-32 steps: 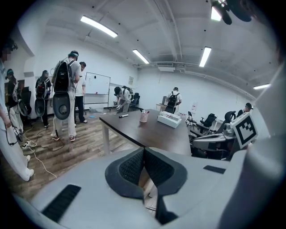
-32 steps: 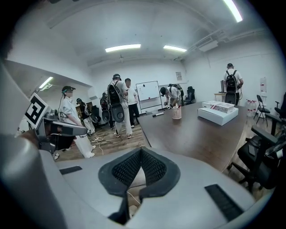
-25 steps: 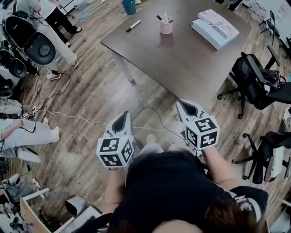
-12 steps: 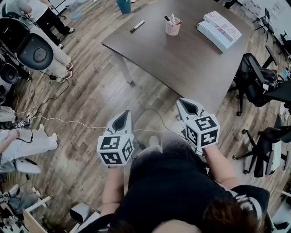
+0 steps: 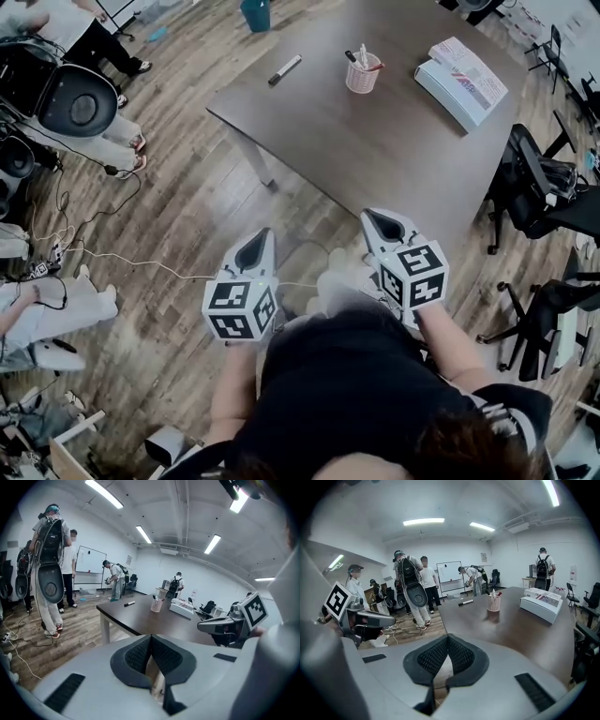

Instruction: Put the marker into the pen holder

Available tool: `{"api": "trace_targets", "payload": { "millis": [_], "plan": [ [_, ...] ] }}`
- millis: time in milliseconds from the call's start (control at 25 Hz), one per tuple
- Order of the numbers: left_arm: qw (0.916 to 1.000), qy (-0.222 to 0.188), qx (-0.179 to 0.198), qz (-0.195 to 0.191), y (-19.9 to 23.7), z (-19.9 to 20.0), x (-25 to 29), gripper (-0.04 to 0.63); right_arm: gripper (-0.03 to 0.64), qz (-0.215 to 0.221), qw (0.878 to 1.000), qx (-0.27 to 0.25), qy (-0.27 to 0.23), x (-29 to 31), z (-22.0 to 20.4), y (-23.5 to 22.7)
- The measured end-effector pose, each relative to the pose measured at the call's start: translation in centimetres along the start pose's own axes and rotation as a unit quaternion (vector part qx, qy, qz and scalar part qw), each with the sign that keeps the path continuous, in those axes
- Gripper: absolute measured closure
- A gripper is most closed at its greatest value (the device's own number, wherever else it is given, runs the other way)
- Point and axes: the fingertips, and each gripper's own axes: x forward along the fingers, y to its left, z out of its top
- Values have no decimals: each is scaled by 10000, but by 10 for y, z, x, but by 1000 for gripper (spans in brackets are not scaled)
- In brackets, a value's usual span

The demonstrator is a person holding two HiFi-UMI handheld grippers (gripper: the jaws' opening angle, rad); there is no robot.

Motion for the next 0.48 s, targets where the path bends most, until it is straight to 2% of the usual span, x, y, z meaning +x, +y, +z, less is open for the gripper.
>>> {"api": "trace_targets", "payload": {
  "millis": [120,280,480],
  "plan": [
    [9999,-27,131,-14,-1,19,37,568,598,71,9999,-64,-31,18,16,-23],
    [9984,-118,554,-88,-9,48,87,568,598,163,9999,-55,-9,42,28,-48],
    [9974,-166,696,-90,-10,73,135,568,598,218,9998,15,-5,55,36,-76]
  ]
}}
